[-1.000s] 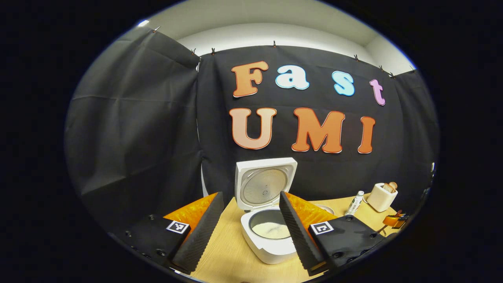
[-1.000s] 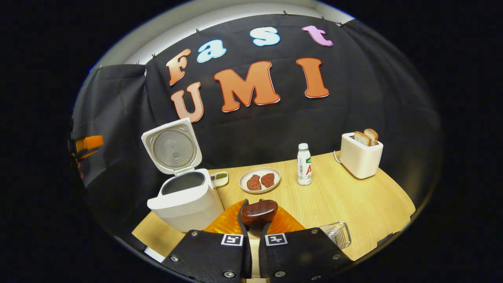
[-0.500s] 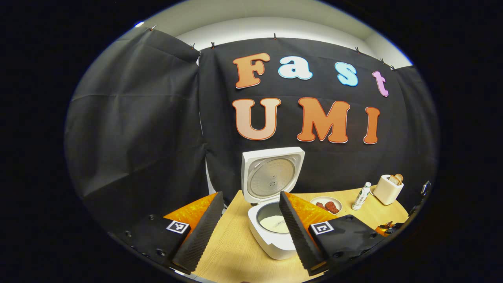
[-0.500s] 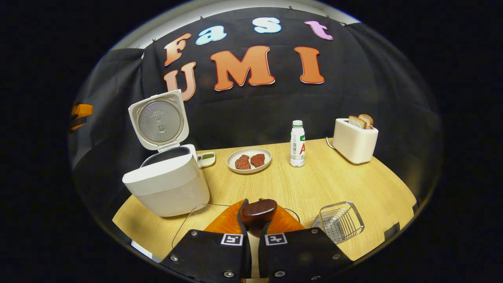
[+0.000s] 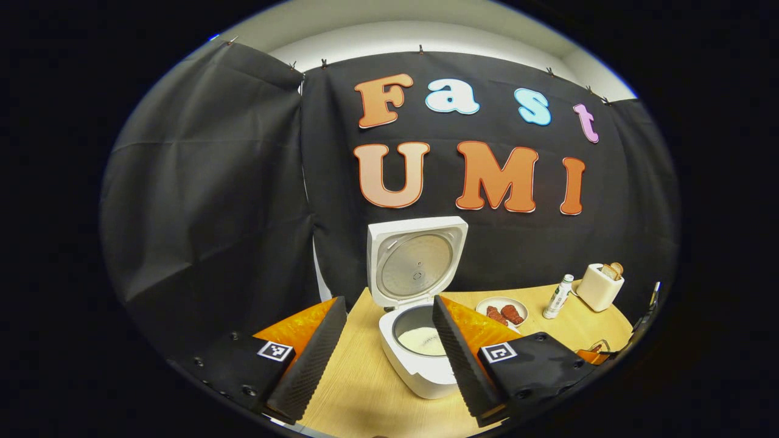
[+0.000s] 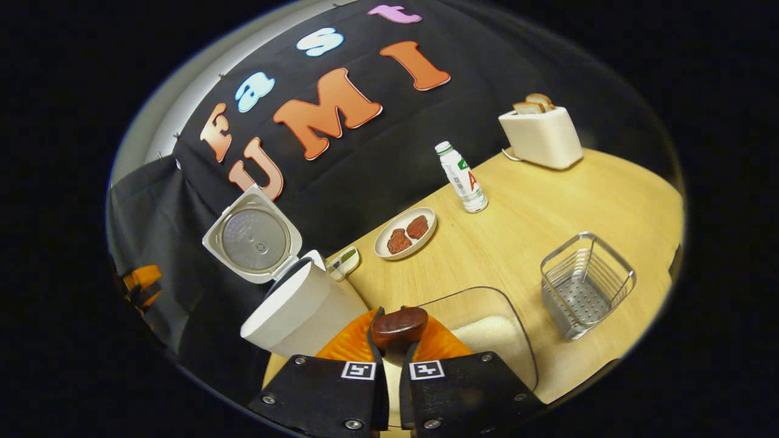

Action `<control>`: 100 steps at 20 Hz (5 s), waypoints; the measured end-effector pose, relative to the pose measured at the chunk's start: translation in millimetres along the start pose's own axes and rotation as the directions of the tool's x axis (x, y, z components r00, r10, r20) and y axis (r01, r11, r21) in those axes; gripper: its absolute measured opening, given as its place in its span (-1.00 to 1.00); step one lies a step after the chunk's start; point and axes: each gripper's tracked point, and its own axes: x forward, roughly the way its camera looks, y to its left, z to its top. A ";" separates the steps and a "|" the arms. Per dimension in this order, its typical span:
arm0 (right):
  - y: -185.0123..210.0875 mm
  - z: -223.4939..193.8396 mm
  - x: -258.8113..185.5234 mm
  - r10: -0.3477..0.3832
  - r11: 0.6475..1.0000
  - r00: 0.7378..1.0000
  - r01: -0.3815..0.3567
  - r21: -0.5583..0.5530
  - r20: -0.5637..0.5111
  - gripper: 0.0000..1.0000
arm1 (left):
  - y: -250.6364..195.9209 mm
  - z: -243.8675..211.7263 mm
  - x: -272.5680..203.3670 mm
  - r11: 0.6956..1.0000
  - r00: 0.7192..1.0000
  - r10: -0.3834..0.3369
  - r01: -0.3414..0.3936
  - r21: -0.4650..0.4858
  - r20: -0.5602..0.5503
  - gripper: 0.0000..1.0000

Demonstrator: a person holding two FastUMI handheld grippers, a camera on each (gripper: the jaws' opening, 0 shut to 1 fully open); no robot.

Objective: Close the left gripper, press the button to open the rice cooker; take a wooden spoon from the chopstick holder with the right hand, scoop a spoonful of rice and pour it into the rice cooker, then put the wooden spoon back into the chopstick holder.

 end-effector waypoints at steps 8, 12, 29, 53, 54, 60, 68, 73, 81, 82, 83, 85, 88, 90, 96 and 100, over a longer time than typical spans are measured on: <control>-14.3 -8.0 12.5 0.028 0.926 0.998 -0.003 0.378 -0.060 -0.88 | 0.9 4.0 -1.8 1.000 1.000 0.008 -0.008 -0.003 0.012 1.00; -19.0 2.9 -0.7 0.029 0.899 0.998 -0.005 0.438 -0.047 -0.87 | -1.4 10.5 -5.5 1.000 1.000 0.005 -0.005 0.002 0.026 1.00; 3.4 86.3 -19.2 0.032 0.784 0.998 -0.054 0.618 0.047 -0.88 | -16.1 27.5 3.4 1.000 0.998 -0.024 0.025 -0.018 0.060 0.93; 185.7 169.1 82.5 0.207 0.771 0.973 -0.224 0.596 0.098 -0.88 | 1.8 19.6 -2.9 0.997 0.998 -0.016 0.019 -0.069 0.053 0.93; 194.2 170.5 87.8 0.213 0.778 0.972 -0.232 0.584 0.103 -0.89 | 2.3 19.4 -3.7 0.997 0.999 -0.011 0.015 -0.071 0.052 0.93; 235.9 172.2 116.3 0.224 0.849 0.967 -0.253 0.465 0.118 -0.88 | 3.8 17.0 -8.0 0.996 0.999 0.020 -0.016 -0.085 0.045 0.93; 259.2 165.7 132.8 0.217 0.924 0.967 -0.249 0.291 0.137 -0.88 | 6.6 13.8 -13.1 0.994 0.998 0.055 -0.051 -0.099 0.034 0.93; 269.9 166.1 136.0 0.227 0.945 0.964 -0.253 0.209 0.142 -0.88 | 7.0 11.6 -14.4 0.991 0.997 0.066 -0.062 -0.117 0.026 0.93; 285.1 168.6 136.9 0.257 0.959 0.955 -0.271 0.081 0.144 -0.88 | 8.0 10.3 -15.2 0.990 0.997 0.077 -0.074 -0.123 0.016 0.93; 286.3 167.8 137.1 0.258 0.961 0.955 -0.269 0.060 0.144 -0.88 | 8.0 10.4 -15.0 0.989 0.997 0.078 -0.076 -0.125 0.015 0.93; 287.2 167.0 138.0 0.260 0.962 0.955 -0.268 0.046 0.143 -0.88 | 8.0 9.9 -14.7 0.989 0.997 0.079 -0.077 -0.125 0.012 0.93; 289.6 165.8 137.6 0.269 0.961 0.953 -0.276 0.032 0.137 -0.88 | 7.7 10.0 -15.1 0.989 0.997 0.081 -0.079 -0.126 0.010 0.93; 292.9 165.8 137.3 0.273 0.961 0.952 -0.276 0.000 0.139 -0.88 | 8.0 9.9 -14.2 0.990 0.997 0.080 -0.079 -0.119 0.009 0.93; 293.3 165.0 138.8 0.270 0.963 0.952 -0.269 -0.029 0.140 -0.88 | 7.9 10.1 -14.2 0.990 0.997 0.081 -0.079 -0.121 0.008 1.00; 301.7 163.8 135.7 0.298 0.952 0.943 -0.282 -0.121 0.146 -0.88 | 7.2 9.4 -14.0 0.989 0.997 0.080 -0.079 -0.122 0.003 0.93; 307.6 159.4 134.3 0.322 0.937 0.936 -0.295 -0.184 0.139 -0.88 | 7.6 9.3 -14.0 0.990 0.997 0.081 -0.080 -0.119 0.001 0.93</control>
